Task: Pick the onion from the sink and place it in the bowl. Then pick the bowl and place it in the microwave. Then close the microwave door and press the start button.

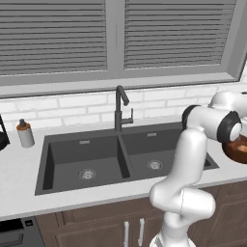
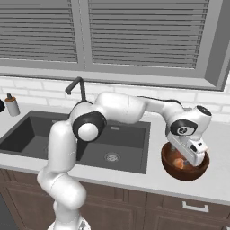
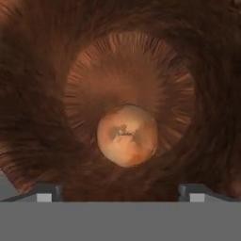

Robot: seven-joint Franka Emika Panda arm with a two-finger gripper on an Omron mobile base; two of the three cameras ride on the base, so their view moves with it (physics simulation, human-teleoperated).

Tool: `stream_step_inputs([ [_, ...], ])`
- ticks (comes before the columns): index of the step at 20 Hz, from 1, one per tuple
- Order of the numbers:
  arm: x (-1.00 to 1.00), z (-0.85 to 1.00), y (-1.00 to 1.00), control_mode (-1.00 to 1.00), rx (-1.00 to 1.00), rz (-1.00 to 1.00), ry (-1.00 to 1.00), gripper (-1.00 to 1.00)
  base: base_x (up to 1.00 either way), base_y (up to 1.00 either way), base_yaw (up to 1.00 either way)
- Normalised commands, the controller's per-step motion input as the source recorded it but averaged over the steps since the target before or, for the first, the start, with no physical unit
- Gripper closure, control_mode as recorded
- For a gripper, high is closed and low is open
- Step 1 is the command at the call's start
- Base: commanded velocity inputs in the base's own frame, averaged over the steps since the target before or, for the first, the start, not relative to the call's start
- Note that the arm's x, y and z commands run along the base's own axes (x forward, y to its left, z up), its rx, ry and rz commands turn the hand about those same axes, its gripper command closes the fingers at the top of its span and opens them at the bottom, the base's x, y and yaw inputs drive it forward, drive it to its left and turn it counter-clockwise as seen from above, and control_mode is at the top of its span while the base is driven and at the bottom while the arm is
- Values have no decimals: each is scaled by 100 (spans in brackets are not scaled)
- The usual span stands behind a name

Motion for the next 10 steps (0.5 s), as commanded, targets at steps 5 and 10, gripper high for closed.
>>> stream_step_inputs([
  [5,-71,27,12,-100,0,-15,0,-100,0,0,0],
  [10,-60,5,0,-100,0,-23,0,-100,0,0,0],
])
